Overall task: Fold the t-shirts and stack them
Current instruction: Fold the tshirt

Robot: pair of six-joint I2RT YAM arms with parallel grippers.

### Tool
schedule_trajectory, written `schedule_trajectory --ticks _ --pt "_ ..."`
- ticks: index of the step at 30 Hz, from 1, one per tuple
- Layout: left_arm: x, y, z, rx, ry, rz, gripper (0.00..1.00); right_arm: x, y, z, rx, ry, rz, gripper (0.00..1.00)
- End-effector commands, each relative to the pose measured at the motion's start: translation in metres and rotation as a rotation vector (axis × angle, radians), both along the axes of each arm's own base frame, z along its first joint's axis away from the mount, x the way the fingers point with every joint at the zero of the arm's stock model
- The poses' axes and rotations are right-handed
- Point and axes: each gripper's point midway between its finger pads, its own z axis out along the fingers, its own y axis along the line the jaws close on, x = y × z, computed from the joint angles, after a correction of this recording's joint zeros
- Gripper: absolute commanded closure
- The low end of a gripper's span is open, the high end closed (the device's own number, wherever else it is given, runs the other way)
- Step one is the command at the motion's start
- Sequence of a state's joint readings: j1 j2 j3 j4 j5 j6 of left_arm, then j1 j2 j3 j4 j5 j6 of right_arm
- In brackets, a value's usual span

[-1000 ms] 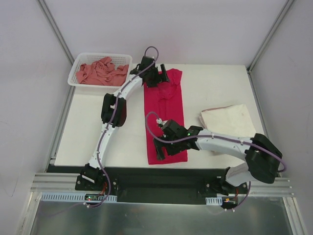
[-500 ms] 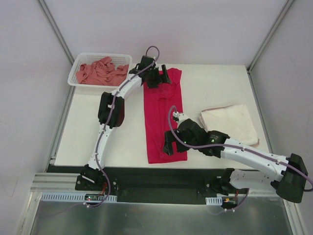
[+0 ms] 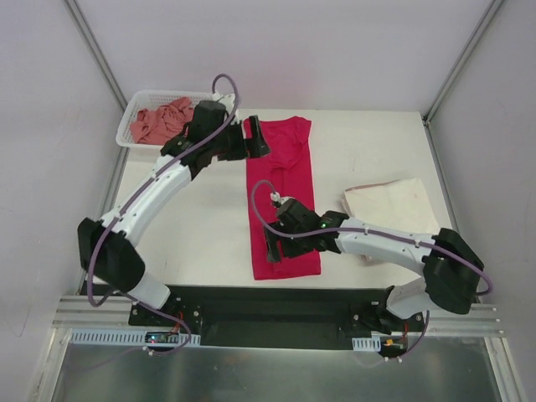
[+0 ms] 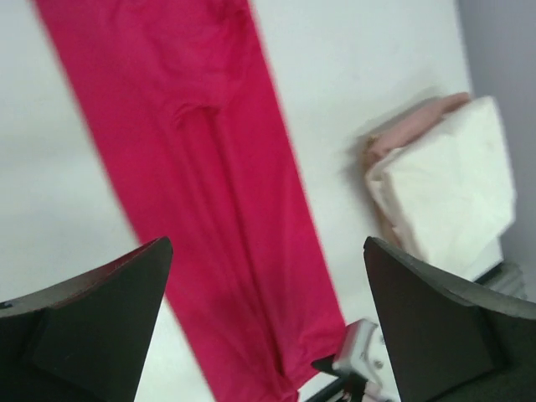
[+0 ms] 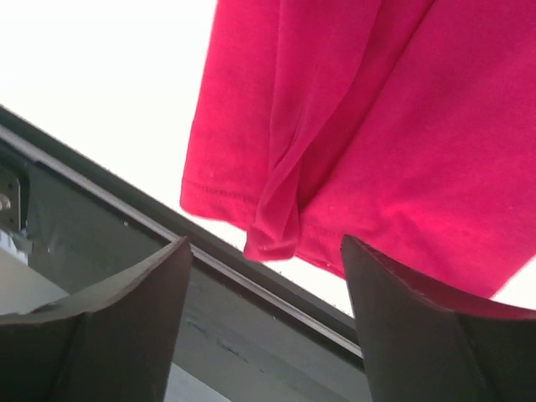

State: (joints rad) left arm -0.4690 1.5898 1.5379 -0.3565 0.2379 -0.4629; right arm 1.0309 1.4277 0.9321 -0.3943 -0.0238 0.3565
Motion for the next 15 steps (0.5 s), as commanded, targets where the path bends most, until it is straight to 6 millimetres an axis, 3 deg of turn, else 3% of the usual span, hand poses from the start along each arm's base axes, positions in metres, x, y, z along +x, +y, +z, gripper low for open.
schedule_trajectory --ticks 1,2,3,5,7,8,11,12,13,15 --pt "-0.038 0.059 -0.069 0.152 0.138 0.205 0.01 0.012 0.021 0.001 0.028 0.03 -0.033 0.31" --pt "-0.054 0.069 -0.093 0.178 0.189 0.22 0.01 0.011 0.024 -0.001 0.027 0.045 -0.029 0.38" --pt "-0.063 0.076 -0.089 0.156 0.186 0.263 0.01 0.011 0.024 -0.004 0.023 0.06 -0.037 0.42" --pt "-0.086 0.086 -0.114 0.166 0.246 0.281 0.01 0.007 0.025 -0.015 0.005 0.097 -0.038 0.54" --pt "-0.099 0.091 -0.116 0.133 0.258 0.307 0.01 0.004 0.025 -0.024 -0.008 0.125 -0.05 0.61" --pt "-0.109 0.096 -0.13 0.148 0.289 0.313 0.01 0.002 0.023 -0.028 -0.017 0.135 -0.05 0.66" --pt "-0.124 0.102 -0.142 0.143 0.313 0.327 0.01 -0.004 0.025 -0.037 -0.014 0.179 -0.044 0.79" --pt "-0.128 0.103 -0.141 0.129 0.312 0.333 0.01 -0.006 0.026 -0.038 -0.011 0.189 -0.043 0.85" --pt "-0.133 0.103 -0.146 0.126 0.329 0.326 0.01 -0.007 0.029 -0.036 0.003 0.194 -0.038 0.98" --pt "-0.139 0.103 -0.144 0.102 0.329 0.322 0.01 -0.01 0.029 -0.03 0.036 0.191 -0.035 1.0"
